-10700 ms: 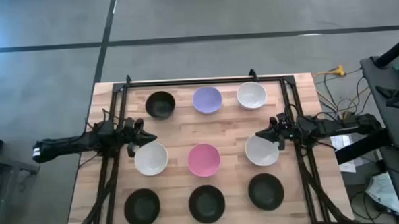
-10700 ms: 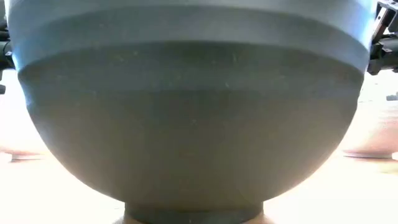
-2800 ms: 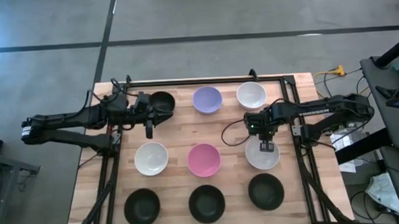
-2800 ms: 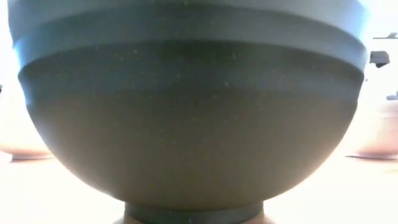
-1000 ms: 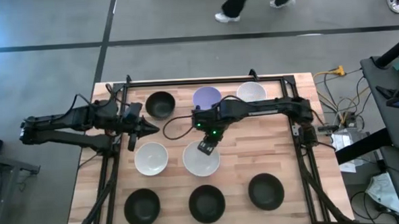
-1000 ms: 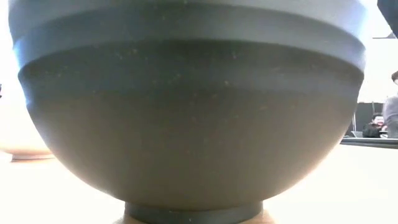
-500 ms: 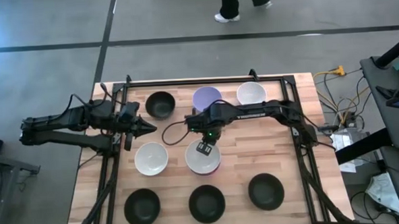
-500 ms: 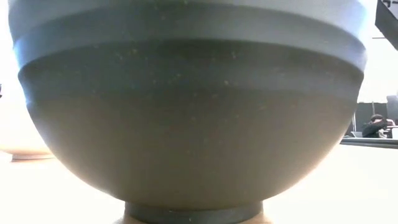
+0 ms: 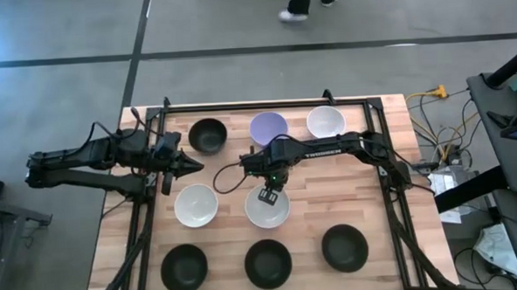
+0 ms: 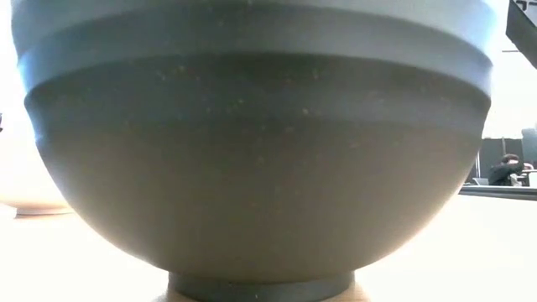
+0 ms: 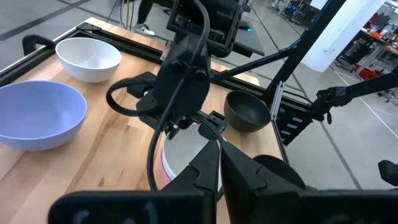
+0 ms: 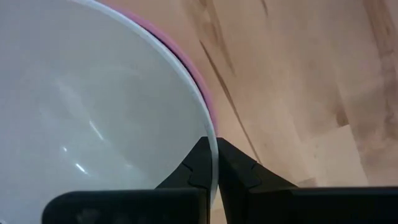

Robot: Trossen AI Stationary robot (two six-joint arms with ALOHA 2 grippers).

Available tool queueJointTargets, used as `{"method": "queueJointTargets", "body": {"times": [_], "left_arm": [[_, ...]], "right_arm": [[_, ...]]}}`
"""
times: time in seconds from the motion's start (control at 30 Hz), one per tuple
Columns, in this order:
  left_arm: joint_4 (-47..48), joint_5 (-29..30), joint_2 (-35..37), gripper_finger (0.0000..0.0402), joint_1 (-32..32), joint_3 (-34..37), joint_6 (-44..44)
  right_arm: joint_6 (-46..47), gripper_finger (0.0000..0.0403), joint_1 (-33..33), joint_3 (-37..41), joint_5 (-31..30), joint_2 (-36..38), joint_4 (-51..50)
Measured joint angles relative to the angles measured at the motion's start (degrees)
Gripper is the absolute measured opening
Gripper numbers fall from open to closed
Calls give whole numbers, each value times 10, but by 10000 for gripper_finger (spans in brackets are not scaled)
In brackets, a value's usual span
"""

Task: Nest bowls inside each other
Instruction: Stack the bottom right white bowl on top of the pink bowl, then stack the top left black bowl on top of the bottom right white bowl

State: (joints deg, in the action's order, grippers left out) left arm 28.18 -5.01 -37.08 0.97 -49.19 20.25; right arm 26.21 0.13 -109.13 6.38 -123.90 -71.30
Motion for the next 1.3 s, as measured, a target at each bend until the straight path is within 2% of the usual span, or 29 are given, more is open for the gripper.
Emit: {"method": "queueJointTargets", "body": {"times": [0.1,0.43,0.67,0.8,0.93,1.1,1.17,1.3], "left_arm": [[-1,0,0,1,0,0,0],[-1,0,1,1,0,0,3],[-1,0,-3,1,0,0,3],[-1,12,-19,1,0,1,2],[-1,19,-58,1,0,8,1],[0,25,-118,1,0,7,-40],[11,65,-137,1,1,3,-41],[78,199,-179,1,11,-19,-2]], "right_arm": [[-3,31,0,2,15,0,3],[-3,122,-3,-28,13,6,9],[-29,132,-11,-73,10,47,-2],[-54,123,-8,-65,-41,103,-7],[-66,113,5,-7,-108,186,-5],[-29,103,31,120,-162,307,52],[-12,100,42,182,-167,360,103],[34,97,59,308,-170,462,234]]}}
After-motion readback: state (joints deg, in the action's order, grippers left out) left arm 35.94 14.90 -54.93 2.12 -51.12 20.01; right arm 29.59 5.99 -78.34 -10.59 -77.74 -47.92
